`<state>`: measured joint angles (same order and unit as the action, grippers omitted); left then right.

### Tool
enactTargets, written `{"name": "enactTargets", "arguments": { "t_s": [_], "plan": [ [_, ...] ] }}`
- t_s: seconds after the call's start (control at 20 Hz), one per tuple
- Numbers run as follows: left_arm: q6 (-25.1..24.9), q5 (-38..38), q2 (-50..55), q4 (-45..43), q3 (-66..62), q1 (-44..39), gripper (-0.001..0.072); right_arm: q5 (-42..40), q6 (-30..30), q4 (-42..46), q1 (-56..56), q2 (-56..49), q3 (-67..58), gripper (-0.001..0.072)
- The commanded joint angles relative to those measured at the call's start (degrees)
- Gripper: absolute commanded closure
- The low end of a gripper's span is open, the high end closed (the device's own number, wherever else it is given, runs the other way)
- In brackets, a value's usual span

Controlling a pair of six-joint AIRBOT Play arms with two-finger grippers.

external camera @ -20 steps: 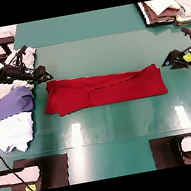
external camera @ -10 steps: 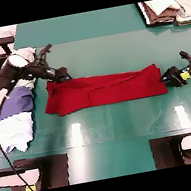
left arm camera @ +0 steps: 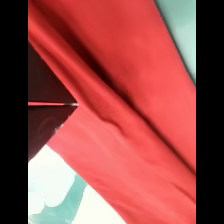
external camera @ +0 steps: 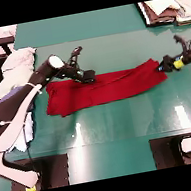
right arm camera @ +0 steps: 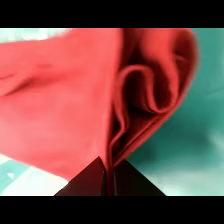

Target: Fold the shirts.

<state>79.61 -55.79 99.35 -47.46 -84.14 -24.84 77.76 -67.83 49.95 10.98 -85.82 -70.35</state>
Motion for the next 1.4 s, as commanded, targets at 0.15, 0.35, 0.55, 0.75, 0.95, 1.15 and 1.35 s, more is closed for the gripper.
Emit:
{"name": "enactTargets", "arguments": {
  "t_s": [0.15, 0.35, 0.55, 0.75, 0.95, 1.15, 1.35],
  "plan": [
    [3.4, -0.7, 10.4, -0.2, -9.7, -5.7, 0.0680, 2.4, -6.6, -0.9, -10.5, 11.6, -13.7, 0.0694],
    [4.5, -0.6, 11.9, -0.2, -9.7, -6.7, 0.0680, 3.0, -9.8, -1.0, -18.6, 12.8, -21.3, 0.0694],
    [4.5, 0.9, 11.9, -0.1, -9.7, -6.9, 0.0680, 1.8, -10.8, -1.0, -26.0, 12.8, -24.0, 0.0694],
    [4.3, -1.6, 10.3, -2.1, -11.4, -5.1, 0.0680, 0.7, -10.8, -1.0, -32.5, 10.3, -26.8, 0.0694],
    [4.4, -8.2, 0.3, -14.0, -14.1, 4.1, 0.0679, -2.8, -10.8, -1.0, -42.4, 4.1, -31.7, 0.0694],
    [3.9, -12.2, -14.2, -22.7, -14.4, 18.0, 0.0679, -14.3, -10.8, -1.0, -56.2, -6.3, -38.2, 0.0690],
    [3.9, -12.5, -24.5, -24.5, -14.4, 29.0, 0.0679, -17.6, -9.6, -0.8, -64.8, -17.9, -47.2, 0.0439]
  ]
}}
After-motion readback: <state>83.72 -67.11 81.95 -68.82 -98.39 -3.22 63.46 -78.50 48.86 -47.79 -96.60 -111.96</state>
